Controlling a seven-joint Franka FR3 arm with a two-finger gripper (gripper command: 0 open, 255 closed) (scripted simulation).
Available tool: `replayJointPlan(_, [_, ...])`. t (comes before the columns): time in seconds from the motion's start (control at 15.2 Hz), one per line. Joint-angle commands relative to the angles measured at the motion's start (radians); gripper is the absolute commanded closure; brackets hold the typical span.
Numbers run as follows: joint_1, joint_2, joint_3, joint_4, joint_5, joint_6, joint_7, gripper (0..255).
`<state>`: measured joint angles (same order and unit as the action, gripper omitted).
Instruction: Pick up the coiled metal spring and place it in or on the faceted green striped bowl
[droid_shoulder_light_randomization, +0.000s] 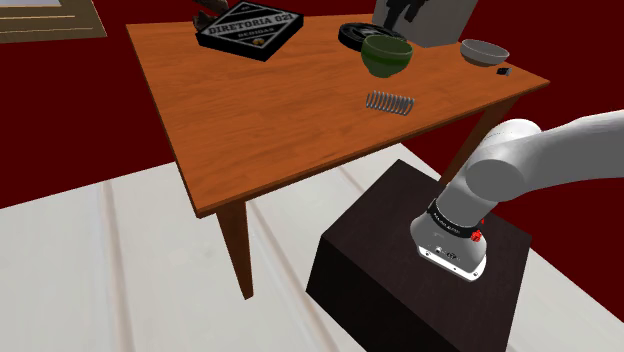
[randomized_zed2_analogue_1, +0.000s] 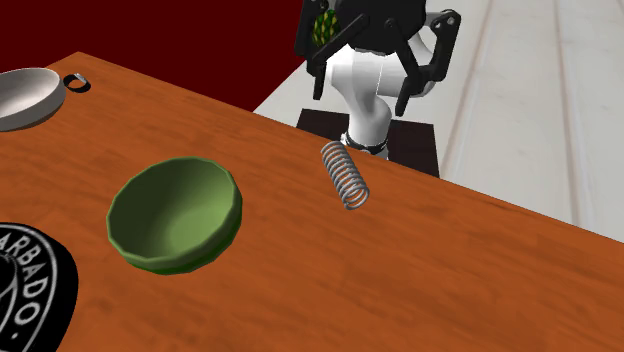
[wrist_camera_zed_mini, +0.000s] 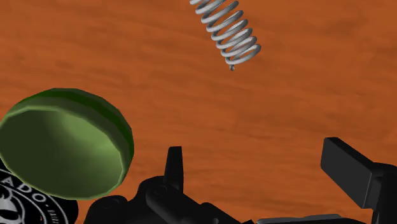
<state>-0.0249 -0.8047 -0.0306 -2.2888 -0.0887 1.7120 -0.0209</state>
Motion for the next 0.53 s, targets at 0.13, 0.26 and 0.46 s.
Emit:
replayJointPlan(0.13, [0.018, -0.03, -0.008, -0.076, -0.011, 0.028, -0.046, 0])
replayJointPlan(0.26, [0.034, -0.06, -0.017, -0.151, -0.024, 0.055, -0.093, 0])
replayJointPlan(0.46, [0.058, -0.104, -0.033, -0.26, -0.047, 0.093, -0.164, 0])
